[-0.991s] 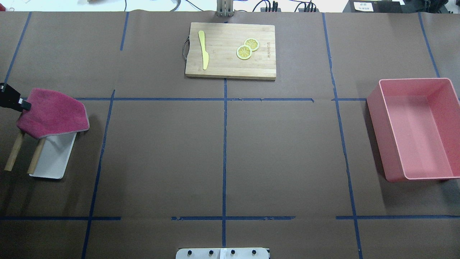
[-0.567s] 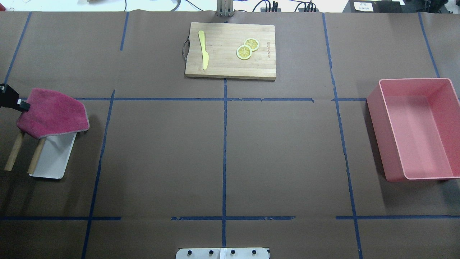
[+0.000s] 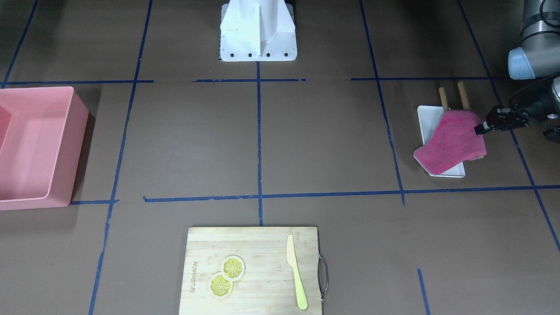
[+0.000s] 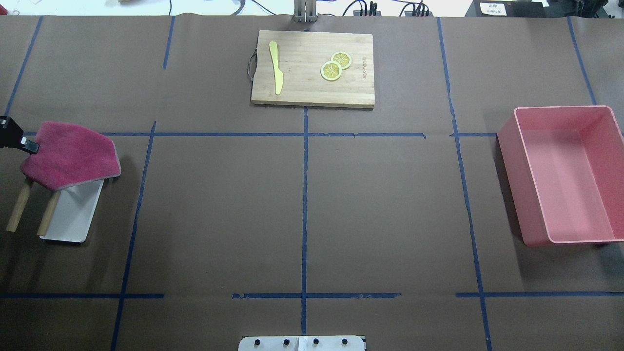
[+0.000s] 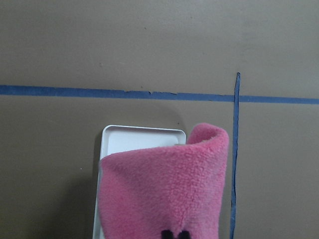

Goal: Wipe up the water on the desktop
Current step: 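Reach the left gripper to the pink towel and grasp its edge, then lift the pink towel off the tray with the left gripper while the right arm approaches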

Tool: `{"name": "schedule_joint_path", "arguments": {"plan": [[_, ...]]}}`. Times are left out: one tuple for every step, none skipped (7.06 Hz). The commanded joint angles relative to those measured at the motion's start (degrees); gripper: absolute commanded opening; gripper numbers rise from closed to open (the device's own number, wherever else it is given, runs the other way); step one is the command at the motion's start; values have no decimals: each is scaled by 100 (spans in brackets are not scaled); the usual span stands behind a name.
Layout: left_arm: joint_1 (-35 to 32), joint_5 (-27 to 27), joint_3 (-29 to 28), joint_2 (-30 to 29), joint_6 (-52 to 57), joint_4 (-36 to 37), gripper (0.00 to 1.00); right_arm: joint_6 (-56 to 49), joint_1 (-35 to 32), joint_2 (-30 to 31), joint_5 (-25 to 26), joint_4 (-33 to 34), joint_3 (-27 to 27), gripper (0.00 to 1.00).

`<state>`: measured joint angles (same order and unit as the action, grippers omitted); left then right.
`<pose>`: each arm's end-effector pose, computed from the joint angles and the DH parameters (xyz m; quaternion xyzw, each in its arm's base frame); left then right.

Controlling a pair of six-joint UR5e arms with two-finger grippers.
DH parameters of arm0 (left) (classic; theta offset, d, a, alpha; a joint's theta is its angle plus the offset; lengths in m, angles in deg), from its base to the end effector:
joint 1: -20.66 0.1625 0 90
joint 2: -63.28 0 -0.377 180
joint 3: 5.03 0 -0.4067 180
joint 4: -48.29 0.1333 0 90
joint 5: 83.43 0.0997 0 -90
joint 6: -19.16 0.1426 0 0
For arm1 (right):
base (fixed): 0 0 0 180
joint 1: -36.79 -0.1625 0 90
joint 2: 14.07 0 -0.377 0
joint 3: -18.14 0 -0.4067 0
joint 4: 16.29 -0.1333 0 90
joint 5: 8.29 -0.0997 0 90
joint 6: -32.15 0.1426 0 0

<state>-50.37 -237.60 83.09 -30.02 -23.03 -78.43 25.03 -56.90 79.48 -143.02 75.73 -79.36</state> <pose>0.1725 -0.5171 0.5161 -0.0171 0.5730 0.0088 0.8193 0.0641 -0.4823 0.6087 0.0513 -0.3773 -0.0341 0.9240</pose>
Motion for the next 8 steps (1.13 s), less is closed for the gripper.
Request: {"name": "schedule_joint_path", "arguments": {"plan": [[-86,-313,12,-31,-8,33,3,0,0,-4,9,0,-6,100],[-252,-455,12,-40,-8,51,0,0,0,-13,9,0,-6,100],[-323,-622,12,-57,-51,60,0,0,0,-21,26,-9,-23,100],[-428,-745,30,-101,-78,129,0,183,9,-65,52,0,-32,100],[-499,-755,47,-128,-87,165,0,707,9,-74,53,-9,-93,100],[-560,-773,47,-311,-383,287,0,851,26,-74,44,-26,-137,100],[-761,-973,56,-634,-943,367,0,844,35,-57,9,-44,-190,100],[-920,-1079,108,-890,-1453,367,0,844,70,4,-9,-357,-199,100]]}}
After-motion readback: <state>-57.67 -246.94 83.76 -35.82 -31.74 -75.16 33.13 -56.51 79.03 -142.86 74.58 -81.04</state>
